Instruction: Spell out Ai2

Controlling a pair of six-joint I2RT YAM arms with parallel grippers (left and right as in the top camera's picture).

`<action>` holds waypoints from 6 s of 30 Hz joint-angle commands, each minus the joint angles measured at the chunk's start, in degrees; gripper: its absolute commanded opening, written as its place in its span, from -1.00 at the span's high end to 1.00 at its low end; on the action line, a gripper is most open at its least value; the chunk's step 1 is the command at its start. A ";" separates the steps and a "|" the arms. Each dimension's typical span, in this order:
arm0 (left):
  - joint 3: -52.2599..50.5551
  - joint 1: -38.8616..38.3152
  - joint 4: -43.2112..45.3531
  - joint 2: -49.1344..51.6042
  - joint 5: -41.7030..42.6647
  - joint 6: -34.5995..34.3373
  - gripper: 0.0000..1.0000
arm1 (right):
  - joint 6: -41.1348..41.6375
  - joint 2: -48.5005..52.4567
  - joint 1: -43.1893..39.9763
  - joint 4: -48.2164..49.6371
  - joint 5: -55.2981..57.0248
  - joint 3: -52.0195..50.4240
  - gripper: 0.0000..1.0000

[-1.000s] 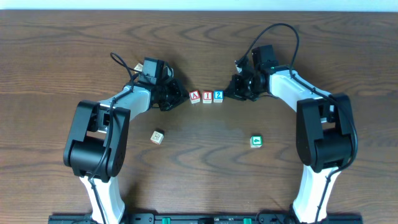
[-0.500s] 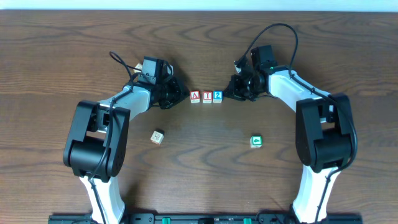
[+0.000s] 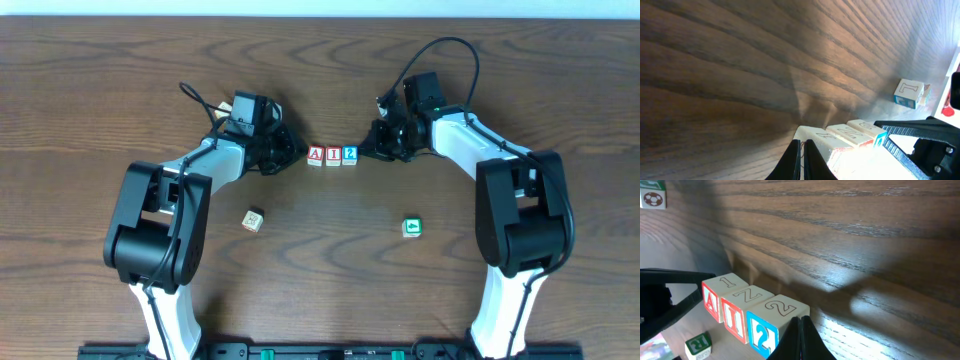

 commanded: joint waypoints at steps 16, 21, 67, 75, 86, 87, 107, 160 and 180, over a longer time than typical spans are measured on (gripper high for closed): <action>0.11 -0.20 -1.25 0.85 -0.33 -1.75 0.88 | 0.57 0.76 1.57 0.13 -1.44 -0.02 0.97; 0.11 0.04 -1.27 0.83 -0.63 -1.09 0.88 | 0.57 0.74 1.33 0.11 0.13 0.02 0.97; -3.52 4.35 -62.36 -77.11 -23.32 32.37 0.88 | -15.89 -72.83 -1.49 -45.64 24.46 -10.23 0.97; -9.27 4.35 -54.23 -80.83 -21.68 28.76 -0.59 | -10.78 -83.80 -1.49 -40.28 24.50 -16.59 -0.98; -9.29 4.35 -57.37 -80.83 -21.64 28.50 -0.91 | -9.99 -83.69 -1.49 -40.61 24.70 -16.59 -0.98; -9.29 4.35 -57.81 -80.83 -21.64 28.50 -0.91 | -9.99 -83.69 -1.49 -40.61 24.70 -16.59 -0.98; -15.17 10.93 -47.95 -90.64 -40.92 32.35 -0.91 | -9.99 -83.69 -1.49 -40.61 24.70 -16.59 -0.99; -57.05 15.21 -23.17 -115.47 -40.92 36.04 -0.91 | -9.99 -83.69 -1.49 -40.61 24.70 -16.59 -0.98; -57.05 15.21 -23.17 -115.47 -40.92 36.04 -0.91 | -25.07 -100.76 -3.91 -30.38 33.88 -25.88 -0.99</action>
